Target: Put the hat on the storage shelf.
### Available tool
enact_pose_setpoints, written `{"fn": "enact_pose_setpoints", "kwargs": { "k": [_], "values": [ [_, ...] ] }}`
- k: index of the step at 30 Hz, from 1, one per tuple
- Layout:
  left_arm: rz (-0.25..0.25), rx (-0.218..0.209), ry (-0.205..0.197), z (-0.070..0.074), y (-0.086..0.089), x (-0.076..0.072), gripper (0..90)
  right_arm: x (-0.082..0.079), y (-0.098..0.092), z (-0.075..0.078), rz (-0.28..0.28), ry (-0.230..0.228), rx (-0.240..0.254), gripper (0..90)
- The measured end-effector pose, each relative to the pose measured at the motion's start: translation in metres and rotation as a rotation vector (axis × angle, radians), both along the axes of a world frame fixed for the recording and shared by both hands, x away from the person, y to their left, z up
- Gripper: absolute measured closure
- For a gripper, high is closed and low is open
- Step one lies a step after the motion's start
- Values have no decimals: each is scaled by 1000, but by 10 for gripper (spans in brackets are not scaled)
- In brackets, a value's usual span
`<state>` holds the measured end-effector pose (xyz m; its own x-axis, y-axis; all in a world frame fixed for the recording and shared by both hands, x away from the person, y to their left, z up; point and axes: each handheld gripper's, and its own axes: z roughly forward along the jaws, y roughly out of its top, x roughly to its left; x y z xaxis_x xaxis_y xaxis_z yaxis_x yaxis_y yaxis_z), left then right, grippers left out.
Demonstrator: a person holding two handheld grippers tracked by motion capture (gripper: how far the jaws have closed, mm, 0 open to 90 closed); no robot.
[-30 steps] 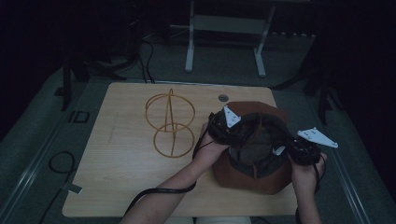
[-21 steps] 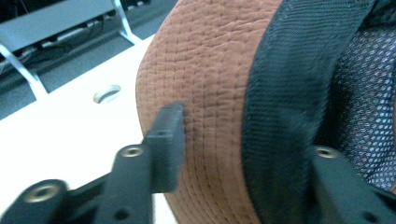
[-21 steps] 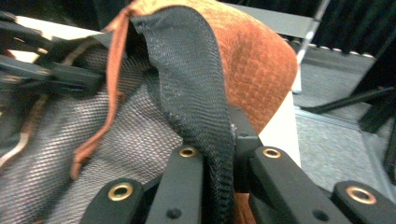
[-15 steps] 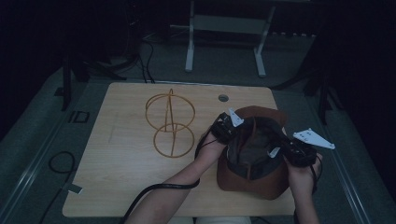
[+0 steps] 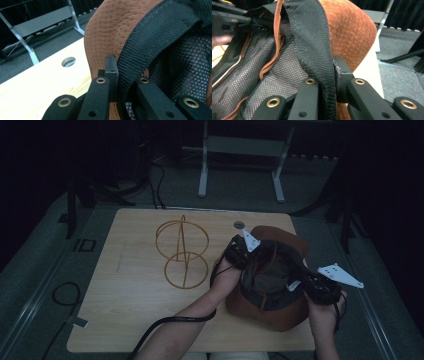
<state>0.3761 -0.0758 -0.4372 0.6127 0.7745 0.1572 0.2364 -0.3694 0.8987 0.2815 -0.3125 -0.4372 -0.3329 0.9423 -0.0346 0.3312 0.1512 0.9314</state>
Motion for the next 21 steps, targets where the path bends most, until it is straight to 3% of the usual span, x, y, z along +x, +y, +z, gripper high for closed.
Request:
{"fn": "enact_pose_setpoints", "kwargs": {
  "k": [4, 12, 19, 21],
  "values": [
    [9, -29, -31, 10, 1, -3, 878, -8, -4, 2, 36, -21, 20, 712],
    [0, -35, -89, 23, 3, -12, 877, -24, -15, 12, 123, -43, 56, 468],
    [-6, -43, -104, 28, 4, -16, 877, -34, -18, 18, 199, -105, 59, 409],
    [-11, -56, -107, 30, 6, -17, 877, -37, -19, 21, 230, -117, 85, 397]
  ]
}}
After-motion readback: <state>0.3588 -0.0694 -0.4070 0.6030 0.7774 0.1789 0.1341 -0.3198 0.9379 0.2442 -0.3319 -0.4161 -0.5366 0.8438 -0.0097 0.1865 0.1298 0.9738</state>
